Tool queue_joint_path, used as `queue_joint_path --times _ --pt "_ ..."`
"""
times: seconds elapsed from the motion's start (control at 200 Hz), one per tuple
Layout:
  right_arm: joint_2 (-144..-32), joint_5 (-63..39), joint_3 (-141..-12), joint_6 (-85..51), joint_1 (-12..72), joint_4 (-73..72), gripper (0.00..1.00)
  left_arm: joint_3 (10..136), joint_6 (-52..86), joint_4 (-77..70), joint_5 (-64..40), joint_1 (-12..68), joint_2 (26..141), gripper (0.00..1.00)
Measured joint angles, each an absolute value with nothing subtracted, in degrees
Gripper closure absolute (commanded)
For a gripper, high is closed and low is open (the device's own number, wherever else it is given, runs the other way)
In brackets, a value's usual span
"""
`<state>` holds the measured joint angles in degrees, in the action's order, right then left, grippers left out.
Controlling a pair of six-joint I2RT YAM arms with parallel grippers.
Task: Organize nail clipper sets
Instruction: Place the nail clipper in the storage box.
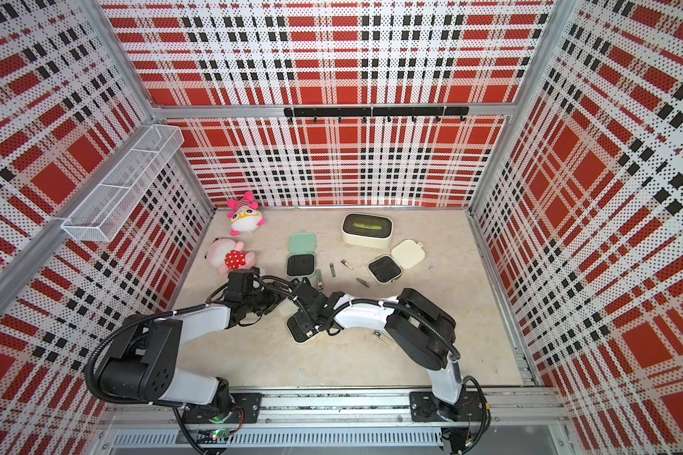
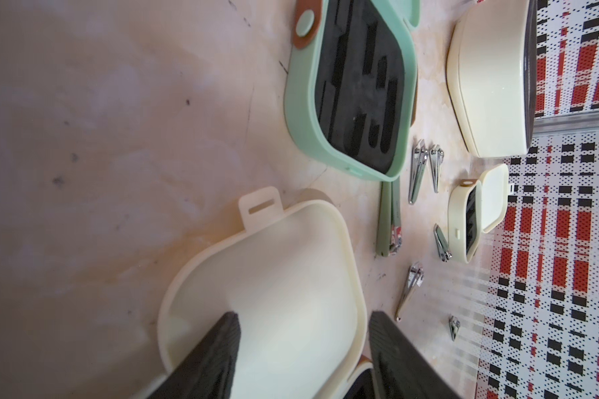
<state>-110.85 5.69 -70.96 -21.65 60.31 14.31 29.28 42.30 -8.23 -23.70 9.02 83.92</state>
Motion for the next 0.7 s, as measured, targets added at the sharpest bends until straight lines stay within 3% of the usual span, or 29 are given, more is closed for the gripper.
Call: queue_joint_path --times 0.476,0.701 --pt "-110.87 4.47 -69.01 -21.45 59.92 11.84 0.91 29.17 42.11 -8.62 -23.73 8.91 84.09 0.35" --pt "-110.85 4.23 -67.57 -21.89 59.81 9.61 0.86 29.17 42.11 -9.26 -23.75 8.82 84.44 0.35"
